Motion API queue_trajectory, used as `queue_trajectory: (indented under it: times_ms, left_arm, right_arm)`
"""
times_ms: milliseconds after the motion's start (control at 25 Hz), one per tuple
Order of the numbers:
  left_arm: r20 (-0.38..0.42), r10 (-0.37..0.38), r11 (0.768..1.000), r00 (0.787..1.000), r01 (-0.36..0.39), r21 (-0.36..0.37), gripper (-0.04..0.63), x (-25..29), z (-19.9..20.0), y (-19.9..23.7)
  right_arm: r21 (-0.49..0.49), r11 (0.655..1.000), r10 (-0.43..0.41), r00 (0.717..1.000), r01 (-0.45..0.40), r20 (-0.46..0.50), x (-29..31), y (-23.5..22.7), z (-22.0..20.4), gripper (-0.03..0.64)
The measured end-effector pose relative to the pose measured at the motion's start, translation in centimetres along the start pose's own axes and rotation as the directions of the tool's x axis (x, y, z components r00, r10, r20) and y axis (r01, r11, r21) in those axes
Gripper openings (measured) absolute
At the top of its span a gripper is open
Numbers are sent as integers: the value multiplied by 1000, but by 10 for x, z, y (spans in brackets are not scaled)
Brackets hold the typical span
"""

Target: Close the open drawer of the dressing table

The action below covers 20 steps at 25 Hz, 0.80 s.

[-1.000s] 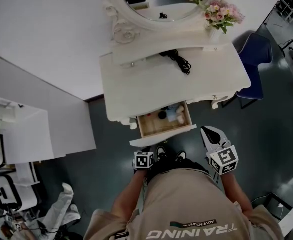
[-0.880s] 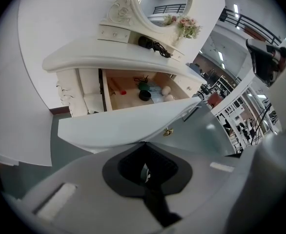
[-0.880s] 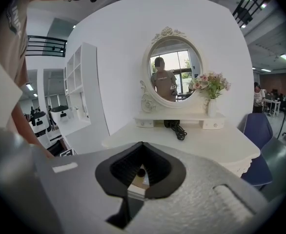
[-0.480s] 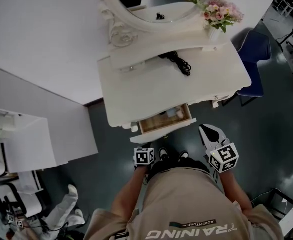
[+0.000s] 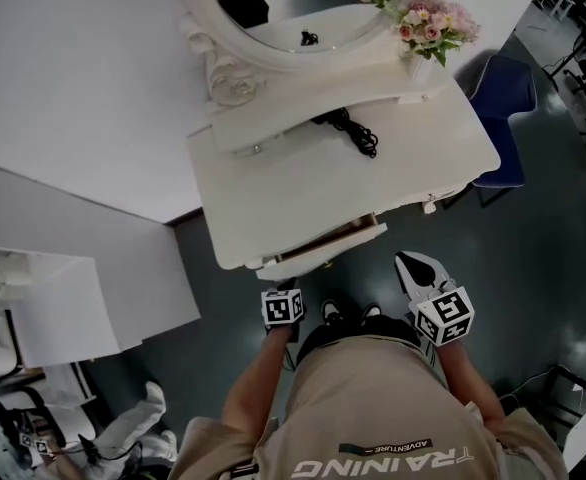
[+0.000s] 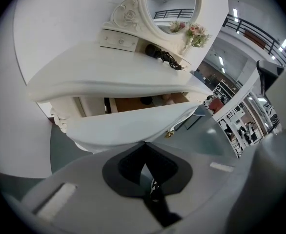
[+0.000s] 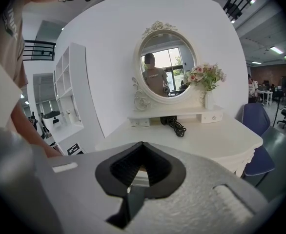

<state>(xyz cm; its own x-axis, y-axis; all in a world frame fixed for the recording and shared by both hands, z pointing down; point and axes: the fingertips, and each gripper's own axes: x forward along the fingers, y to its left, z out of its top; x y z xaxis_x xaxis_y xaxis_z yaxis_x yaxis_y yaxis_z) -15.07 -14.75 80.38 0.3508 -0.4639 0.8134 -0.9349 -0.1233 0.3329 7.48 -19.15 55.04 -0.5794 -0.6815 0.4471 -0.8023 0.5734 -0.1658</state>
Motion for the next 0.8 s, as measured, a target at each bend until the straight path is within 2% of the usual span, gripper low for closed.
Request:
queue_trajectory:
  times_ms: [360,800]
  left_arm:
    - [19,11,1000,1000,-11,-10,17,8,32,21]
    - [38,-1,1000,999,3,-31,17,16,54,32]
  right_arm:
    - [23,1000,-13,1000,13,-20,13,-2,-3,3]
    - [-2,1000,0,1000,0,-25,29,7,8,3]
